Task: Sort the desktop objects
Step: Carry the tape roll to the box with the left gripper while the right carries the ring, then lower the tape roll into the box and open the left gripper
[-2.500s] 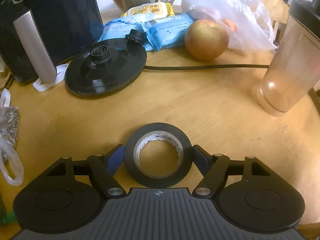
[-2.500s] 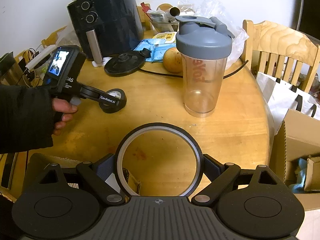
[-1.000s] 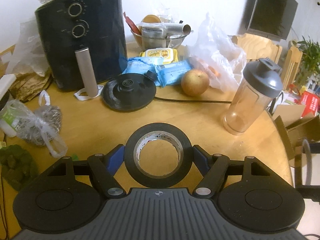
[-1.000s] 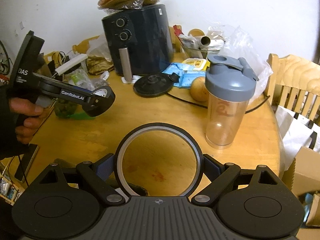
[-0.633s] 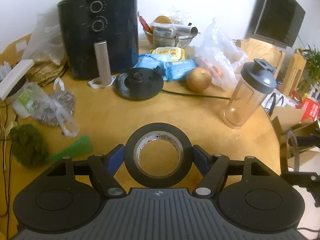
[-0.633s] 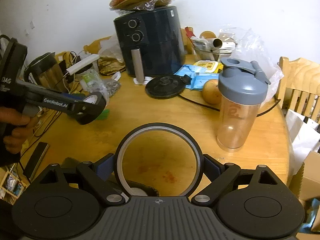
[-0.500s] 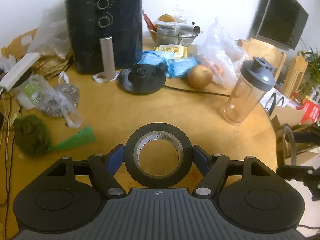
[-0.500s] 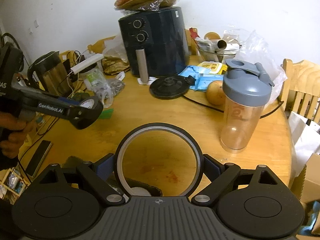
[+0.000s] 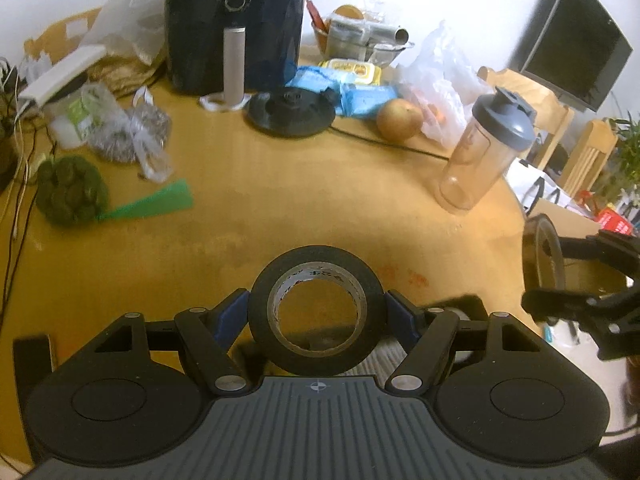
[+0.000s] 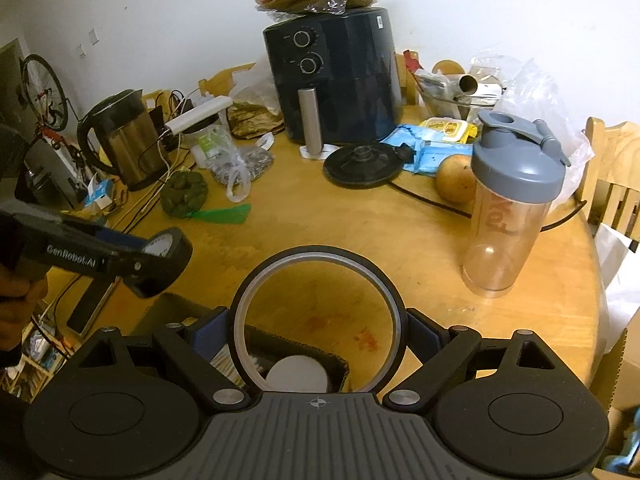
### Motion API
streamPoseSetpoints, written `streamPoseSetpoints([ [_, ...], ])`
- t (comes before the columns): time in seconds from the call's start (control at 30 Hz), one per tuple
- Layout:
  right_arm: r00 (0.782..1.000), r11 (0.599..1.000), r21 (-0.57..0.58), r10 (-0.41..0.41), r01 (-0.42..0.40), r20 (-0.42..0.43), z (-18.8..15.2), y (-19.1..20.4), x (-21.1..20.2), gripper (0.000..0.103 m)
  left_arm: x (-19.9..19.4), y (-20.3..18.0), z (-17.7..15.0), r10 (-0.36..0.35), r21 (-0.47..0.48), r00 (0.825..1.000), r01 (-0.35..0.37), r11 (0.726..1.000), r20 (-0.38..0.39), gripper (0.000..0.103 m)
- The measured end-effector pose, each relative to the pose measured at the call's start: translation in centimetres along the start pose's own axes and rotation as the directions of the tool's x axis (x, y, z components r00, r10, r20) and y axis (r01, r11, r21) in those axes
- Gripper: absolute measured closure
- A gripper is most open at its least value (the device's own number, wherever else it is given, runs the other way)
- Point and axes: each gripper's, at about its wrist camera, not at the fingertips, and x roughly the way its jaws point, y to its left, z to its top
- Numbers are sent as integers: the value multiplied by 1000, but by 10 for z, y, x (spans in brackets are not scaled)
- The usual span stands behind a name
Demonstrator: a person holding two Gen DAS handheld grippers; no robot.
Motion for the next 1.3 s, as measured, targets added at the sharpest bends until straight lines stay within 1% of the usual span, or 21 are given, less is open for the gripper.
streamPoseSetpoints([
  [0.37, 999, 999, -26, 35, -36, -26, -3, 9, 5, 11, -2, -3, -29, -29, -53, 998, 25, 998, -60, 31],
  [0.67, 997, 997, -39, 59, -61, -38, -6, 15, 7, 11, 0, 2, -39, -51, -94, 993, 41, 995, -107, 30],
  [0.73, 997, 997, -41, 64, -66, -42, -7, 17, 7, 11, 0, 4, -41, -59, -110, 992, 47, 993, -110, 28],
  [0.8, 996, 996, -45, 69, -72, -48, -9, 19, 8, 11, -2, 5, -42, -54, -115, 993, 42, 993, -101, 19],
  [0.93, 995, 995, -49, 83, -86, -59, -14, 24, 8, 11, -8, 5, -43, -40, -117, 995, 29, 993, -95, 17],
  [1.0, 994, 994, -58, 91, -95, -65, -17, 26, 7, 11, -10, 5, -43, -35, -120, 995, 25, 992, -88, 13],
  [1.13, 992, 990, -80, 108, -114, -72, -21, 33, 5, 11, -16, 6, -45, -19, -122, 997, 10, 993, -74, 10],
  [1.2, 991, 989, -89, 115, -121, -75, -23, 37, 5, 11, -18, 6, -46, -5, -129, 997, -5, 992, -71, 3],
  [1.3, 989, 986, -101, 123, -131, -80, -24, 41, 6, 11, -21, 9, -47, 18, -144, 998, -27, 989, -62, 3],
])
